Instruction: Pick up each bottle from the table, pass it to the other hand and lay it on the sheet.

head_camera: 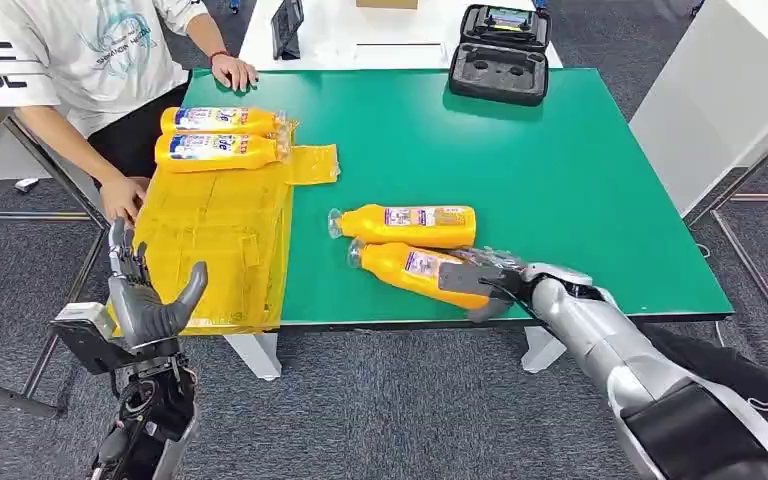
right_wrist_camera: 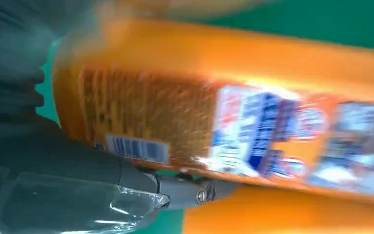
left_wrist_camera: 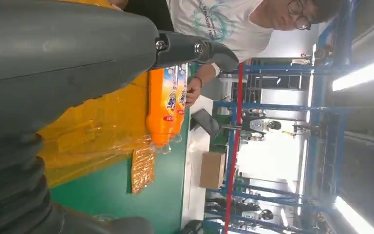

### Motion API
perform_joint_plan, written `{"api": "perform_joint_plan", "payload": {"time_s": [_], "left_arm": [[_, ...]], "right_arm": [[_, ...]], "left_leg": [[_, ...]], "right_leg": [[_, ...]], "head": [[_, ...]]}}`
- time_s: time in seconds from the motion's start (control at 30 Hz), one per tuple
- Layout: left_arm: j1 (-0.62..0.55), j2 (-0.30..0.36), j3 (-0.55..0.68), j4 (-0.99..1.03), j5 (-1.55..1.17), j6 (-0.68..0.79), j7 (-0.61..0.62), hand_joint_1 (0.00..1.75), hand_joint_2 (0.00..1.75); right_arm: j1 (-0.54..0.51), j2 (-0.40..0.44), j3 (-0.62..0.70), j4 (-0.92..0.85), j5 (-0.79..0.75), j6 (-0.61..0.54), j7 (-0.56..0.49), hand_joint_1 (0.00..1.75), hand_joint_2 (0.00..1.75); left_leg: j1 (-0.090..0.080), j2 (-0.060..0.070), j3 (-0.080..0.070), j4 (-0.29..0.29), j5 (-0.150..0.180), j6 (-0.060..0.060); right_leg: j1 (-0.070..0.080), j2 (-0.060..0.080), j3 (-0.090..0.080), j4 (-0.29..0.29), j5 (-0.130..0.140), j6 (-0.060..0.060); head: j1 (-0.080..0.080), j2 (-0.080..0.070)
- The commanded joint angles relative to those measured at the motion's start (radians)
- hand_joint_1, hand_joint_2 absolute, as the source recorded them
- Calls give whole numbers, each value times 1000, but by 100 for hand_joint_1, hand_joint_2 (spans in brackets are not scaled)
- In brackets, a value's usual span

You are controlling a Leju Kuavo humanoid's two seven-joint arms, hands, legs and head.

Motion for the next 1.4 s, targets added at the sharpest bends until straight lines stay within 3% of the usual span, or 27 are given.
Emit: {"api": "perform_joint_plan", "payload": {"time_s": [0.03,0.1,0.2,0.57,0.73,1.07,1.2,1.27,1.4], "left_arm": [[-38,-20,29,70,1,-9,3,0,175],[-36,-23,28,70,0,-8,3,0,175],[-36,-24,26,71,-1,-12,3,0,175],[-25,-25,29,68,-12,-4,3,0,175],[12,-24,39,34,-11,-8,3,0,175],[19,-23,40,27,-11,-9,3,0,175],[33,-30,50,-15,23,-45,3,0,175],[44,-30,49,-49,21,-58,3,0,175],[81,-26,42,-90,68,-129,3,0,175]], "right_arm": [[3,-7,22,56,7,-5,6,147,175],[3,-2,25,59,12,-13,12,171,175],[7,3,23,60,11,-21,13,166,175],[10,18,14,61,10,-43,15,175,175],[8,72,-40,-4,-20,-173,-79,175,175],[8,83,-39,-22,-17,-177,-69,175,175],[97,115,-163,-228,-133,-242,-244,175,175],[154,128,-192,-346,-158,-258,-267,175,175],[222,172,-247,-387,-217,-301,-299,175,175]], "left_leg": [[1,0,3,-1,-1,-1],[1,0,3,-1,-1,-1],[1,0,3,-1,-1,-1],[1,1,3,-1,-1,-1],[1,3,4,-1,-1,-2],[1,0,2,0,-1,-1],[1,2,3,0,-2,-2],[1,2,1,0,-2,-2],[1,1,1,-1,-1,-1]], "right_leg": [[1,-1,4,-1,-1,-1],[1,0,4,-1,-1,-1],[1,0,3,-1,-1,-1],[1,0,3,-1,0,-1],[1,3,3,-1,0,-1],[1,0,2,0,-1,-1],[1,2,3,0,-1,-2],[1,3,1,0,0,-1],[1,1,1,-1,0,-1]], "head": [[0,0],[0,0],[0,0],[0,0],[0,0],[0,0],[0,0],[0,0],[0,0]]}}
